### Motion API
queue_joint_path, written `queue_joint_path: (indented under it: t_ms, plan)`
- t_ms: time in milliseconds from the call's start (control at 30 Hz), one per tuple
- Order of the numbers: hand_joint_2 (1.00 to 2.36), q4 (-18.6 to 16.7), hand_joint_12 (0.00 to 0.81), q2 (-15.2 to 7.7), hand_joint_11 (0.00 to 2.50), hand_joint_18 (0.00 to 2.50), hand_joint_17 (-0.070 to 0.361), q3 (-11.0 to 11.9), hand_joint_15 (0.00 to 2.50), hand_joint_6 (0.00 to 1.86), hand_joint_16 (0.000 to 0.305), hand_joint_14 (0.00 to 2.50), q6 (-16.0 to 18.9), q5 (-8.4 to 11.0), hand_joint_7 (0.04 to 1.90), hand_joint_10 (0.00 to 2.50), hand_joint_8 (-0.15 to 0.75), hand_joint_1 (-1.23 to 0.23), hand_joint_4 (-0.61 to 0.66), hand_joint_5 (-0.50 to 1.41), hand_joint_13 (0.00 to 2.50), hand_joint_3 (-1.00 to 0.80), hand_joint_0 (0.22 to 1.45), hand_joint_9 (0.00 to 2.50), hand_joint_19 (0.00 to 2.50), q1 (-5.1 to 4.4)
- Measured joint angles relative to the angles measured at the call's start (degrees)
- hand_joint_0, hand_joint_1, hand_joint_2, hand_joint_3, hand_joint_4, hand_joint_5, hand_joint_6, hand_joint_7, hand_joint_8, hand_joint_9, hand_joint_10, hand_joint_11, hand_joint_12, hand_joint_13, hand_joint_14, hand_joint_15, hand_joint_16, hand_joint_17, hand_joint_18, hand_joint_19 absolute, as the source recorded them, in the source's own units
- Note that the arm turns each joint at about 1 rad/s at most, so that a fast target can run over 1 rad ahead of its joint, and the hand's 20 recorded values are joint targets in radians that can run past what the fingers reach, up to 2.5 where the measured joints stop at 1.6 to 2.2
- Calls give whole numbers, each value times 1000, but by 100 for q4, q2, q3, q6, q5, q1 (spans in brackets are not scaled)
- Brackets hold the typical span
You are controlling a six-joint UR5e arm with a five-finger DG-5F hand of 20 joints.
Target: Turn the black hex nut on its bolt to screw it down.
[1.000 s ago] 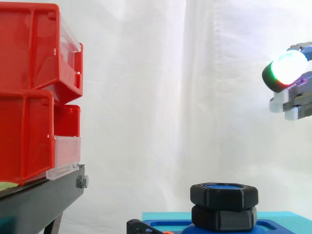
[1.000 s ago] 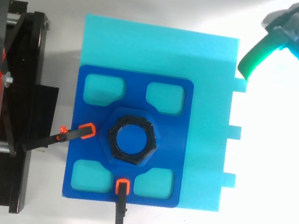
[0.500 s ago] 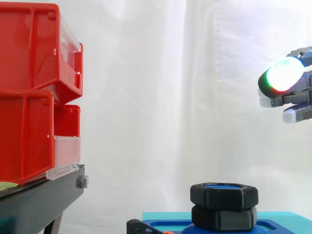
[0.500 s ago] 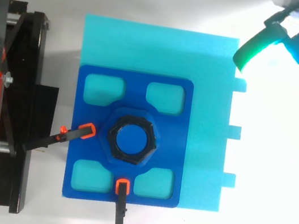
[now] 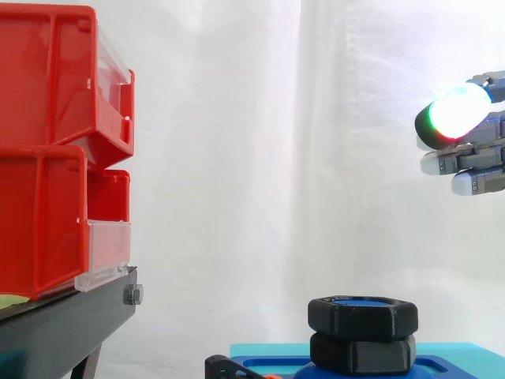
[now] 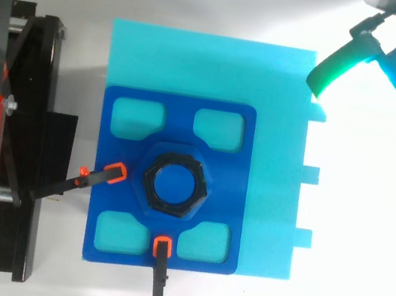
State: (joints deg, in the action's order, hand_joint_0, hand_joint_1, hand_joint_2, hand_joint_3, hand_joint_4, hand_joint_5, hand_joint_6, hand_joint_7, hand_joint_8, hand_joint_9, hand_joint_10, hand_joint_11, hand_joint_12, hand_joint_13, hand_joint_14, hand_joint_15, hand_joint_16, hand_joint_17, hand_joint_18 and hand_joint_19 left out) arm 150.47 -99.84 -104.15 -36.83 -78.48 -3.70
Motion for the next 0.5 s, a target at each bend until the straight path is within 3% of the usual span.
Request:
queue_joint_path:
  t_ms: [500]
  plan:
    - [1000,0,288,0,0,0,102,0,0,501,46,0,0,0,636,0,77,-267,-29,-300,0,-500,478,0,115,1]
